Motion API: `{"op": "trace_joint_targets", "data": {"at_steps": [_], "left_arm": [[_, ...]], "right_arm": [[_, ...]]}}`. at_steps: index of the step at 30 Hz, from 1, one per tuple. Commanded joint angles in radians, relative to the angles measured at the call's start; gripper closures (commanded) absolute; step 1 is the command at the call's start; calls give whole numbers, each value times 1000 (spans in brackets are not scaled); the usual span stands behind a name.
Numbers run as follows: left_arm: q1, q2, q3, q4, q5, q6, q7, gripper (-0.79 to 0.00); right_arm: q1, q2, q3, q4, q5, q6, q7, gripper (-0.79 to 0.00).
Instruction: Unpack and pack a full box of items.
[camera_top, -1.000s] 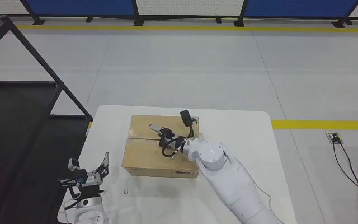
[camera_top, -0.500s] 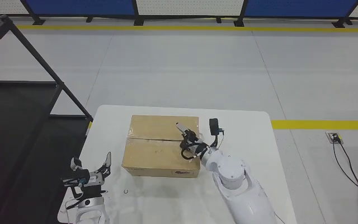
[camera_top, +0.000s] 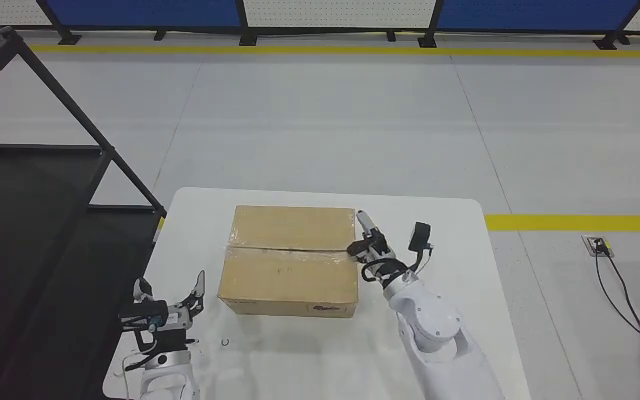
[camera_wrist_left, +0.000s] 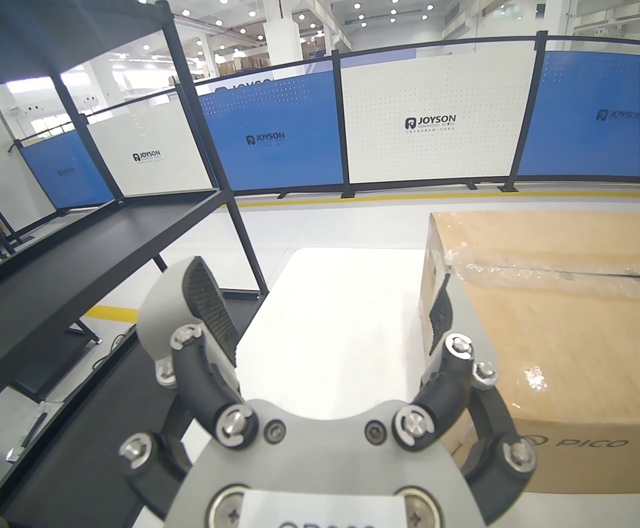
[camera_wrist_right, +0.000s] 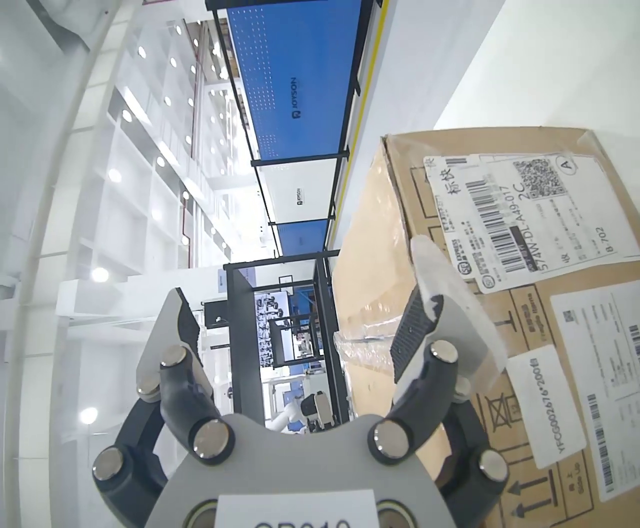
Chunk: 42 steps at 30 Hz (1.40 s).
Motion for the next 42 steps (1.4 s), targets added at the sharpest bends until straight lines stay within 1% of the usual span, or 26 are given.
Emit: {"op": "trace_joint_targets", "data": {"at_steps": [1,12,16,23,30,38,42], "left_arm": [[-1,0,0,1,3,1,-1,-785],[-12,0,12,9,15,5,-9,-785],[-14,-1,20,11,23,7,-12,-785],[-15,-1,25,13,32,13,-11,-785],[-9,-1,17,10,24,19,-5,-785],[-8,-1,16,9,24,18,-5,-785],[-9,-1,16,9,24,18,-6,-785]], "right_arm": [[5,-1,4,13,14,-2,-14,-785],[-38,9,48,6,61,-41,0,-785],[-53,13,55,4,73,-59,30,-785],[-6,13,36,78,93,-60,83,-785],[39,13,23,146,107,-47,100,-785],[61,16,17,175,129,36,125,-785],[70,18,19,187,142,59,135,-785]]}}
